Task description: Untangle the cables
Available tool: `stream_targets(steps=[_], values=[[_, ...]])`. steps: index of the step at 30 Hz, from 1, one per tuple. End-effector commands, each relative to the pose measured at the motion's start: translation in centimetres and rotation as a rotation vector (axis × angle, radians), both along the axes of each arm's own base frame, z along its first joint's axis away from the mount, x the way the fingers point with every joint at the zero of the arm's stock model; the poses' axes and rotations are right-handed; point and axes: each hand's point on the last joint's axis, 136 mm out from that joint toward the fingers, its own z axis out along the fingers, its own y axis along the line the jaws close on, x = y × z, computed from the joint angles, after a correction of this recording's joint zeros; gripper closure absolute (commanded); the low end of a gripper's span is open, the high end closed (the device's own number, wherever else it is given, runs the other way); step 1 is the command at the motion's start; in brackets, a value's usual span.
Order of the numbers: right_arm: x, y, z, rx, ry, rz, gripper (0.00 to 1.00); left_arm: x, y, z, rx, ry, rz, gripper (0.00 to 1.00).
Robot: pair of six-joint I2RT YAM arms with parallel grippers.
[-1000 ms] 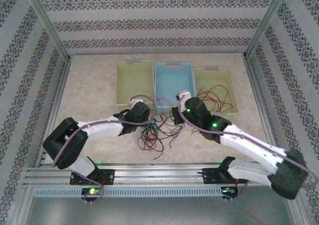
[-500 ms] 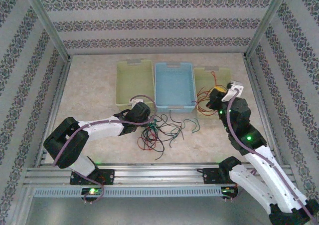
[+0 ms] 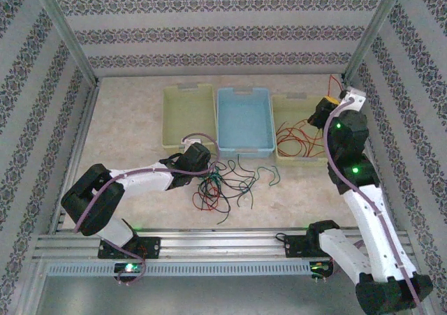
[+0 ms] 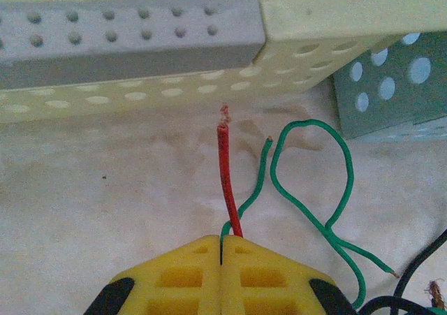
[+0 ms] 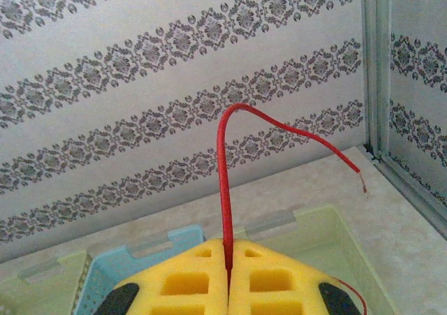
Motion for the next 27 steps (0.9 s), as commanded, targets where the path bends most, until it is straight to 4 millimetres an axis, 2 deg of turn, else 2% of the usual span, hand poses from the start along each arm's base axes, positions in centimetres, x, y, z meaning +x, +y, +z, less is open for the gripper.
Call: stream_targets(steps=[1, 5, 9, 11, 12, 13, 14, 15, 16, 18, 20, 22, 23, 25, 27], values=[[1.9, -0.1, 0.4, 0.004, -0.018, 0.025, 1.0, -0.2, -0.4, 0.2, 0.005, -0.006, -0.005, 1.0], [4.9, 0.0, -4.3, 0.034, 0.074, 0.033, 1.0, -0.2, -0.6, 0.1, 0.004, -0.004, -0.011, 1.0], [7.1, 0.8, -11.8, 0.086, 0.245, 0.049, 1.0, -0.1, -0.7, 0.2, 0.003, -0.005, -0.014, 1.0], [7.5, 1.3, -15.8, 0.119, 0.349, 0.062, 0.92, -0.1, -0.7, 0.2, 0.004, -0.005, -0.015, 1.0], [7.6, 1.6, -17.7, 0.133, 0.411, 0.073, 0.84, 0.0, -0.8, 0.3, 0.001, -0.007, -0.015, 1.0], [7.5, 1.9, -19.5, 0.149, 0.475, 0.081, 0.69, 0.0, -0.8, 0.4, 0.001, -0.007, -0.016, 1.0], [7.4, 2.1, -20.7, 0.159, 0.527, 0.09, 0.61, -0.1, -0.8, 0.3, 0.0, -0.005, -0.017, 1.0], [7.2, 2.3, -21.6, 0.164, 0.573, 0.095, 0.58, -0.1, -0.8, 0.3, 0.0, -0.004, -0.019, 1.0], [7.0, 2.4, -22.0, 0.164, 0.592, 0.097, 0.55, -0.1, -0.8, 0.3, -0.002, -0.003, -0.019, 1.0], [6.5, 2.0, -21.3, 0.156, 0.564, 0.078, 0.5, -0.2, -0.8, 0.3, -0.003, -0.003, -0.019, 1.0], [5.9, 1.4, -19.6, 0.136, 0.517, 0.058, 0.47, -0.2, -0.8, 0.3, -0.005, -0.006, -0.02, 1.0], [4.9, 1.8, -17.3, 0.117, 0.467, 0.07, 0.46, -0.1, -0.8, 0.4, -0.007, -0.01, -0.019, 1.0], [4.2, 2.7, -16.2, 0.112, 0.441, 0.106, 0.46, -0.1, -0.8, 0.5, -0.011, -0.013, -0.019, 1.0], [2.6, 6.0, -15.0, 0.093, 0.408, 0.238, 0.46, 0.0, -1.0, 0.7, -0.02, -0.017, -0.022, 1.0], [0.0, 11.1, -14.8, 0.087, 0.41, 0.468, 0.47, 0.1, -1.3, 0.8, -0.031, -0.021, -0.024, 1.0]])
